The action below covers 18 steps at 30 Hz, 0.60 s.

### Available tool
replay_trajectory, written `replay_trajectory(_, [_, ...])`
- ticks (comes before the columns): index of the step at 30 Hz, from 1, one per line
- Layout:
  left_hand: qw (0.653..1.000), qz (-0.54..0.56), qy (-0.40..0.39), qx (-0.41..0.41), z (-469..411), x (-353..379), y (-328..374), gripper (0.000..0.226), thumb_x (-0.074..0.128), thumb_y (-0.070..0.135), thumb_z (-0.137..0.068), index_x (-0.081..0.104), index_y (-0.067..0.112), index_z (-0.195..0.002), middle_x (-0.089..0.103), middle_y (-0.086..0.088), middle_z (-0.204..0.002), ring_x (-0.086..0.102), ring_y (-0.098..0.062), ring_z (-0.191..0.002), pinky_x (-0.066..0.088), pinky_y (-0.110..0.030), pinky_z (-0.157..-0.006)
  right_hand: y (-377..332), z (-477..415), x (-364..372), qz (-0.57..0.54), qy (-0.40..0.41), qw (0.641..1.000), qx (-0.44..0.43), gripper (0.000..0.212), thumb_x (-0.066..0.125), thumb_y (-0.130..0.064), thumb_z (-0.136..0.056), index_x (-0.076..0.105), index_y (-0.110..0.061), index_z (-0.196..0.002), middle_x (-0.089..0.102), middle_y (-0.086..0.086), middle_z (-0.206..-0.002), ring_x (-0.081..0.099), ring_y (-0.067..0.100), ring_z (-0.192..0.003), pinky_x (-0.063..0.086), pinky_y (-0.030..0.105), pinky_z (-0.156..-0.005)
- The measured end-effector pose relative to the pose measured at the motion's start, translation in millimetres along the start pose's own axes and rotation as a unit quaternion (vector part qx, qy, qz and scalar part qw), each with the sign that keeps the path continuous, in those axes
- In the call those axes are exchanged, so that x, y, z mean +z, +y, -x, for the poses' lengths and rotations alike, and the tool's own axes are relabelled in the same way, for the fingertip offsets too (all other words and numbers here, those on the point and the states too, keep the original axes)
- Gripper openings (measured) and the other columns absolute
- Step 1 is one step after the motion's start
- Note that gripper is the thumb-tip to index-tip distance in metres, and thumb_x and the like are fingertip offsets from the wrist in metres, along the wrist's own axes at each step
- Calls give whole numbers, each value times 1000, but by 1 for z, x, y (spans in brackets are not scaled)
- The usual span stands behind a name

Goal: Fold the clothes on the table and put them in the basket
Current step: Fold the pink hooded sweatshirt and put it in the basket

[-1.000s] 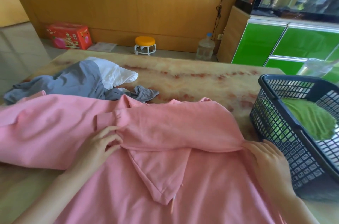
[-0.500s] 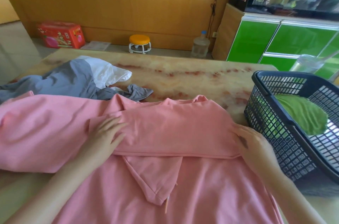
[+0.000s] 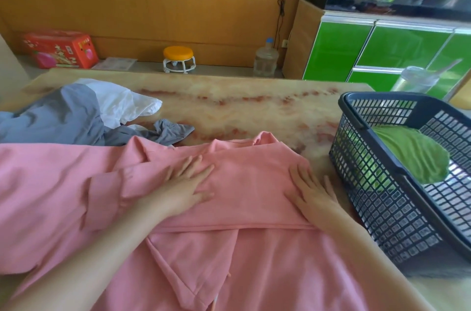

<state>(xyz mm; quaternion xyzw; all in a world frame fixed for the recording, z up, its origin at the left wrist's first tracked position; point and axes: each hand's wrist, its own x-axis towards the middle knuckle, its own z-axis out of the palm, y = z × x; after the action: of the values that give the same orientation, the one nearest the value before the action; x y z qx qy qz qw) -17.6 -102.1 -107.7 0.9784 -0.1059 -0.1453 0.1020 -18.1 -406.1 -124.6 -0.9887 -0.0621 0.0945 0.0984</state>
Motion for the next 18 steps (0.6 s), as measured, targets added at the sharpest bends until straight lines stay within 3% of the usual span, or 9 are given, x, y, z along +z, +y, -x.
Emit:
replay_trajectory(2, [991,60,118,18,-10,-14,15,50,42,43,-98,37,26,-144,24,1,-156,21,-20,-143,19,-35,-115,-1,5,-4,-19,22,999,12,68,38,-46,-98,1,-27,-153,-8,-3,-160,-4,13,-147,-7,39,-117])
replay_trajectory(3, [977,116,177,32,-18,-22,28,41,45,37,-97,51,22,-135,43,-1,-145,38,-21,-133,29,-33,-108,-2,10,-7,-42,40,998,11,67,45,-41,-97,11,-26,-153,1,-1,-161,7,17,-147,2,37,-119])
replay_trajectory(5, [956,191,214,61,-42,-36,62,29,48,34,-96,62,20,-118,60,1,-120,53,-19,-116,37,-32,-94,-1,25,-10,-87,88,992,-5,60,55,-28,-93,31,-19,-148,22,2,-157,26,23,-141,20,30,-115])
replay_trajectory(7, [969,166,174,63,-71,-42,97,28,45,35,-97,63,20,-114,63,3,-114,54,-18,-112,34,-28,-85,3,42,-7,-87,98,991,-25,58,55,-31,-94,34,-21,-147,24,-4,-156,22,15,-143,15,21,-113])
replay_trajectory(9, [980,154,121,40,-99,-43,126,33,42,38,-98,64,16,-107,67,-2,-108,59,-23,-105,41,-31,-84,9,55,3,-68,85,993,-46,64,44,-52,-92,28,-26,-149,13,-12,-156,10,8,-146,4,17,-114])
replay_trajectory(11, [986,137,90,7,-120,-41,144,41,38,42,-99,62,9,-105,67,-10,-107,60,-28,-104,43,-34,-85,12,63,12,-43,72,995,-57,75,31,-67,-83,38,-25,-145,18,-15,-150,20,9,-144,3,15,-113])
replay_trajectory(13, [989,94,107,-36,-131,-40,153,44,36,42,-100,56,6,-117,56,-16,-123,53,-32,-115,39,-35,-91,18,63,16,-56,86,992,-74,80,19,-76,-84,49,-25,-137,30,-14,-144,33,6,-135,8,17,-112])
replay_trajectory(16, [995,6,86,-59,-137,-38,158,53,29,47,-101,57,7,-123,49,-17,-134,45,-32,-125,33,-37,-102,22,59,15,-86,78,992,-59,106,-15,-90,-59,20,-37,-143,5,-30,-144,-1,-11,-139,-13,10,-110])
replay_trajectory(18, [996,3,59,-72,-140,-36,160,60,27,53,-99,60,6,-119,55,-16,-130,48,-32,-123,35,-38,-102,27,56,16,-100,73,991,-54,113,-21,-91,-51,22,-40,-143,2,-34,-141,-5,-14,-136,-16,7,-106])
